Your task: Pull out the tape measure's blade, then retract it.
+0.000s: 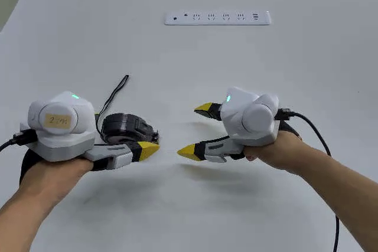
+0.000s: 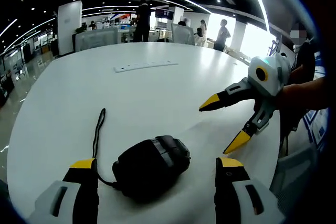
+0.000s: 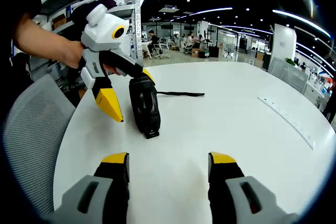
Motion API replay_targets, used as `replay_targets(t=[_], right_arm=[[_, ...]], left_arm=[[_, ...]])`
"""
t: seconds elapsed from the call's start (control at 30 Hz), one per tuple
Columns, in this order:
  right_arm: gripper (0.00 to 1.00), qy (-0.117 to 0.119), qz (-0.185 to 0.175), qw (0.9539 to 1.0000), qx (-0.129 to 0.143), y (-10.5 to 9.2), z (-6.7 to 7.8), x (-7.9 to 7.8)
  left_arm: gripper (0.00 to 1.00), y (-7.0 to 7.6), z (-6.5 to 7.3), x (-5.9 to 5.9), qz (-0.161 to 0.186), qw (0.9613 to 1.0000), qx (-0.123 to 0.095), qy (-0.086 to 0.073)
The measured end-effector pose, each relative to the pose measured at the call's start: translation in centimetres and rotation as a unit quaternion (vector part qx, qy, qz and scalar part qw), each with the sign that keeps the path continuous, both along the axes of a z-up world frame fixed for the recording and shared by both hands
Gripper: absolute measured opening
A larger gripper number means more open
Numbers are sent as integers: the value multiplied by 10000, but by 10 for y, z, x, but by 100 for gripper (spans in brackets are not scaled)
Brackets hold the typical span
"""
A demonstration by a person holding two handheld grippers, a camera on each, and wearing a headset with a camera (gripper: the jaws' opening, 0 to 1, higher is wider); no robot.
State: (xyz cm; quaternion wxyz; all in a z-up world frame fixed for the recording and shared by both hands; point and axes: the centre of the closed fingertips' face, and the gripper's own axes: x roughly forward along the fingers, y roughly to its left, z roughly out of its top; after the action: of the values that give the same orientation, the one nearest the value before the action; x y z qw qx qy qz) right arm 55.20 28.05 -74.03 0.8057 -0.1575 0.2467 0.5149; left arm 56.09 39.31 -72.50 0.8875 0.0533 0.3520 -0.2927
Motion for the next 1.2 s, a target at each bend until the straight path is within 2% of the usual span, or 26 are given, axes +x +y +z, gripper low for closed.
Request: replay_targets(t=[0.13,0.23,0.43,0.57,0.63,0.73,0.9,1.03,1.07,1.2], right_arm=[[64,-20,-185,9998,28,-12,3,-2],[67,-29,-329,9994,38,-20,5,-2],[72,14,-592,9982,98,-36,9,-4],[80,77,-765,9968,199,-45,13,-7],[80,66,-851,9961,228,-53,15,-9],[82,72,-930,9953,252,-60,17,-12],[87,94,-972,9948,293,-64,18,-15],[90,49,-1050,9939,322,-74,22,-22],[92,80,-1138,9927,400,-83,25,-31],[95,61,-1197,9918,440,-89,29,-39]], left_arm=[[92,2,5,-1,-103,9999,-71,-113],[95,2,6,-1,-258,9994,30,-206],[96,2,8,-4,-454,9987,29,-241],[97,2,14,-6,-565,9979,13,-305],[97,1,20,-8,-649,9972,-54,-367],[98,0,23,-11,-787,9960,-62,-426],[98,1,23,-11,-817,9957,-68,-441],[100,-1,24,-15,-996,9938,-150,-466],[100,-2,26,-19,-1118,9923,-237,-486],[100,0,26,-22,-1174,9915,-268,-500]])
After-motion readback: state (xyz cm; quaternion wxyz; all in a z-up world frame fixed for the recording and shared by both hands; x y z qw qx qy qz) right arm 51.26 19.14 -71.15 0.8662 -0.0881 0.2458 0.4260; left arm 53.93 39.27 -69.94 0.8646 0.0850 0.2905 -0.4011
